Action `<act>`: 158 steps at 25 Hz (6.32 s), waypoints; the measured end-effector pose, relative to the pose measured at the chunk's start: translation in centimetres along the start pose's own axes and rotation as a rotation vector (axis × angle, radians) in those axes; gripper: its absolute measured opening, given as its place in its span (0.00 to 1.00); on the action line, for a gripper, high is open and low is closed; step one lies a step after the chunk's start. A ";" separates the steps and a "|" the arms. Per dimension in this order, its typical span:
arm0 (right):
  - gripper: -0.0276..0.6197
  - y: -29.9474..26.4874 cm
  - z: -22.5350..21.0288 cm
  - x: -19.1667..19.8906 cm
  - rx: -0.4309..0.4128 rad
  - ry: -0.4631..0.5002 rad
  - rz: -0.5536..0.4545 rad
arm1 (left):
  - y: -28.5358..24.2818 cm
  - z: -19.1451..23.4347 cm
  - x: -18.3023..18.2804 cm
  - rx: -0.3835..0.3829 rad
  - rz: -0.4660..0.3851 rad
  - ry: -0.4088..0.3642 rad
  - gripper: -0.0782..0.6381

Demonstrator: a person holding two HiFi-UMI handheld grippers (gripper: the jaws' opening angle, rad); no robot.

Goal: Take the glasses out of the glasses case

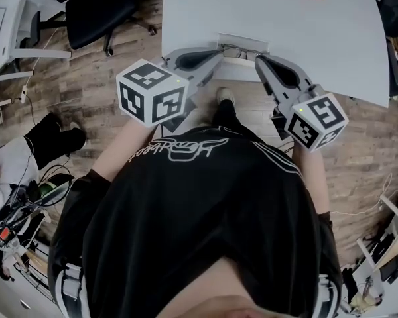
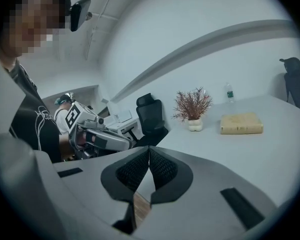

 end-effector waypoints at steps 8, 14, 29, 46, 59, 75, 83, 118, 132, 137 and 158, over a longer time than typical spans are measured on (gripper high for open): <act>0.06 -1.1 -3.5 2.2 -0.038 0.032 0.130 | -2.1 1.8 0.7 -0.033 0.031 0.047 0.12; 0.06 -2.4 -5.7 4.1 -0.054 0.107 0.254 | -3.0 3.4 0.9 -0.048 0.036 0.088 0.12; 0.06 -6.3 -7.2 9.0 -0.130 0.430 0.616 | -3.8 5.8 2.2 -0.084 0.063 0.149 0.12; 0.10 -8.7 -8.9 12.2 -0.122 0.603 0.872 | -3.4 7.6 3.6 -0.112 0.072 0.196 0.12; 0.10 -9.1 -9.5 13.0 -0.114 0.606 0.919 | -3.4 8.3 4.1 -0.117 0.079 0.223 0.12; 0.07 -9.3 -9.7 13.2 -0.072 0.662 0.961 | -2.9 8.2 5.2 -0.121 0.089 0.221 0.12; 0.07 -9.4 -9.7 13.1 -0.034 0.688 0.960 | -2.1 8.4 5.4 -0.132 0.084 0.224 0.12; 0.07 -5.0 -1.4 4.5 0.197 0.587 0.549 | 6.1 4.1 4.4 -0.094 -0.035 0.173 0.12; 0.07 0.0 9.6 -1.3 0.340 0.482 0.150 | 13.7 0.6 2.3 -0.004 -0.182 0.094 0.12; 0.07 1.0 11.5 -3.1 0.297 0.399 0.025 | 15.6 0.2 1.6 -0.007 -0.245 0.113 0.12; 0.07 13.7 18.4 4.5 0.168 0.069 -0.187 | 16.9 -13.9 6.8 0.028 -0.231 0.056 0.12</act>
Point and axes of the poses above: the fingertips, and each gripper's own axes: y backward along the fingers, z to its left, x out of its underside, the point moved 4 cm from there along y, backward along the fingers, and after that the axes turned 11 degrees about -x, right-handed, at the moved point
